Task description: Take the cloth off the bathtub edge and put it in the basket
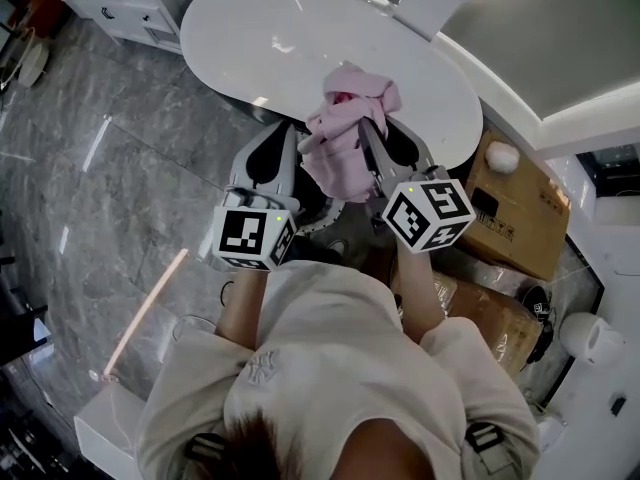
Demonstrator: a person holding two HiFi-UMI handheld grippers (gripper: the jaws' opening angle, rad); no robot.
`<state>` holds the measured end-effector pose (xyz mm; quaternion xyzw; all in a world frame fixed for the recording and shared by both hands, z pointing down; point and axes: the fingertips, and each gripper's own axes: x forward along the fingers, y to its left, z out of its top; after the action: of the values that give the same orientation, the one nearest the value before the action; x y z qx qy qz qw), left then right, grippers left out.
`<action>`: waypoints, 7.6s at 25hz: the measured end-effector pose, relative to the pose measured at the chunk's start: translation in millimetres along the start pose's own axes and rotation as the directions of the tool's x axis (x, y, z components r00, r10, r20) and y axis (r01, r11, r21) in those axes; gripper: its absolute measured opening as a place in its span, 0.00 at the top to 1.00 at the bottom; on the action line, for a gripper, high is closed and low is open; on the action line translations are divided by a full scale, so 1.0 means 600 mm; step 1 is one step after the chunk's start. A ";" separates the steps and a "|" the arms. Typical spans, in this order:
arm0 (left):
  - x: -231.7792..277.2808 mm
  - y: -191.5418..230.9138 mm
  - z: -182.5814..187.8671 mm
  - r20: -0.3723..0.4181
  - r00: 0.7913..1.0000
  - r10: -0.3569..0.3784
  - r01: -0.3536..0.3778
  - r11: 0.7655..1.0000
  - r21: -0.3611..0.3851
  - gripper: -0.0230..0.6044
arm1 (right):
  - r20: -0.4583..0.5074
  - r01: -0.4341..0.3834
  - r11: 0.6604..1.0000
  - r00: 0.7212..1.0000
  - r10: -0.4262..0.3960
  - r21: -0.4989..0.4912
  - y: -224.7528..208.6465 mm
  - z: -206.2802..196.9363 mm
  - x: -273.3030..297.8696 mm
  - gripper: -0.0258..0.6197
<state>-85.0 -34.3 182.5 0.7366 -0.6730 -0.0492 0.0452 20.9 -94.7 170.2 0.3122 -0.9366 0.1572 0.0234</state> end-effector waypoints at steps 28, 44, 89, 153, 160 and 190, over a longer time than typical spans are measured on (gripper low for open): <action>-0.064 0.126 0.008 0.005 0.997 0.072 -0.072 0.997 0.018 0.95 | -0.083 -0.066 0.998 0.994 0.066 -0.003 0.105 -0.081 0.082 0.86; -0.056 0.134 -0.033 -0.051 0.997 0.052 -0.052 0.999 0.003 0.95 | -0.144 -0.042 0.998 0.988 0.048 0.045 0.088 -0.161 0.099 0.86; -0.011 0.216 -0.443 -0.275 0.952 0.131 -0.162 0.982 -0.093 0.95 | -0.431 0.122 0.980 0.901 -0.042 0.158 -0.027 -0.669 0.178 0.86; -0.022 0.225 -0.585 -0.401 0.909 0.112 -0.182 0.973 -0.141 0.95 | -0.741 0.190 0.982 0.660 -0.120 0.010 -0.147 -1.057 0.274 0.83; -0.022 0.213 -0.584 -0.399 0.912 0.098 -0.168 0.975 -0.143 0.95 | -0.728 0.205 0.979 0.673 -0.133 0.011 -0.156 -1.045 0.272 0.83; -0.002 0.193 -0.523 -0.341 0.936 0.091 -0.145 0.980 -0.137 0.95 | -0.673 0.251 0.967 0.722 -0.163 0.035 -0.153 -0.958 0.263 0.96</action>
<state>-157.6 -43.5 509.1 0.6864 -0.6926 0.0250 0.2203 -82.8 -77.0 764.2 0.3392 -0.8141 0.3119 0.3534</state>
